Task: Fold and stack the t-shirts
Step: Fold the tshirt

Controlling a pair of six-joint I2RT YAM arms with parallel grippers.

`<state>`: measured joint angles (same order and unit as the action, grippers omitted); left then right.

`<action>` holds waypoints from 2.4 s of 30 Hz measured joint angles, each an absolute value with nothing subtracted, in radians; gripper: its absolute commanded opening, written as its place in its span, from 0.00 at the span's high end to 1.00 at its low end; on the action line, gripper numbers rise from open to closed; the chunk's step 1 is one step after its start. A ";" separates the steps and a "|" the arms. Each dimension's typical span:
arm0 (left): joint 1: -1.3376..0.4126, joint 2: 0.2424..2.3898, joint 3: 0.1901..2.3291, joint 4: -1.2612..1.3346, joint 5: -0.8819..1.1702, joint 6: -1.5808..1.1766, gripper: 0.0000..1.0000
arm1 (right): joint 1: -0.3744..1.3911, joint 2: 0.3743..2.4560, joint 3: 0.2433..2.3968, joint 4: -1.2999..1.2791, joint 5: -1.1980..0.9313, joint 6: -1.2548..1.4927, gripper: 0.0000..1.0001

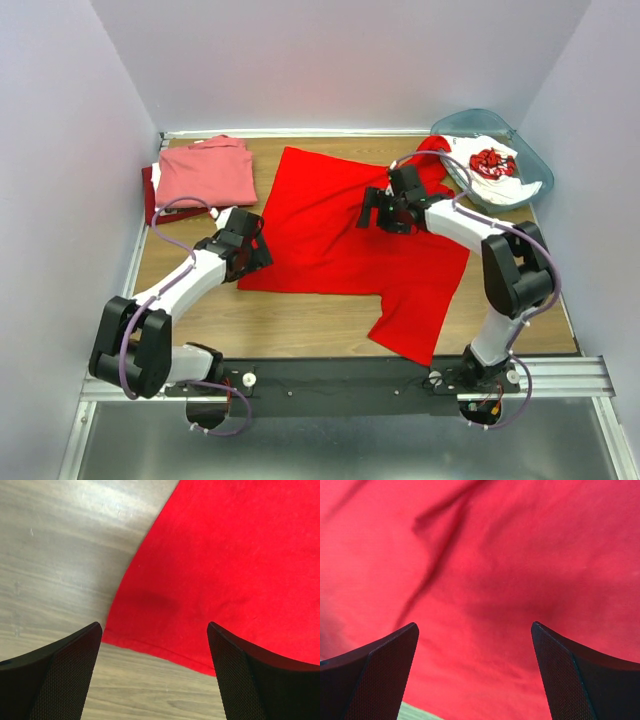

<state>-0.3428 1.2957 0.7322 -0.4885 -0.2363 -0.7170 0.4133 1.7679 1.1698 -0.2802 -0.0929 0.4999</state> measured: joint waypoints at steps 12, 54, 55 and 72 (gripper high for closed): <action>-0.400 1.294 0.691 -0.562 -0.292 -0.858 0.18 | 0.442 1.890 1.235 -0.278 -0.072 0.532 0.00; -0.374 1.291 0.671 -0.579 -0.371 -0.970 0.39 | 0.453 2.014 1.340 -0.183 0.014 0.535 0.00; -0.372 1.286 0.671 -0.578 -0.373 -0.970 0.40 | 0.453 2.014 1.340 -0.183 0.015 0.535 0.00; -0.366 1.332 0.642 -0.514 -0.372 -0.955 0.86 | 0.453 2.011 1.340 -0.182 0.018 0.543 0.00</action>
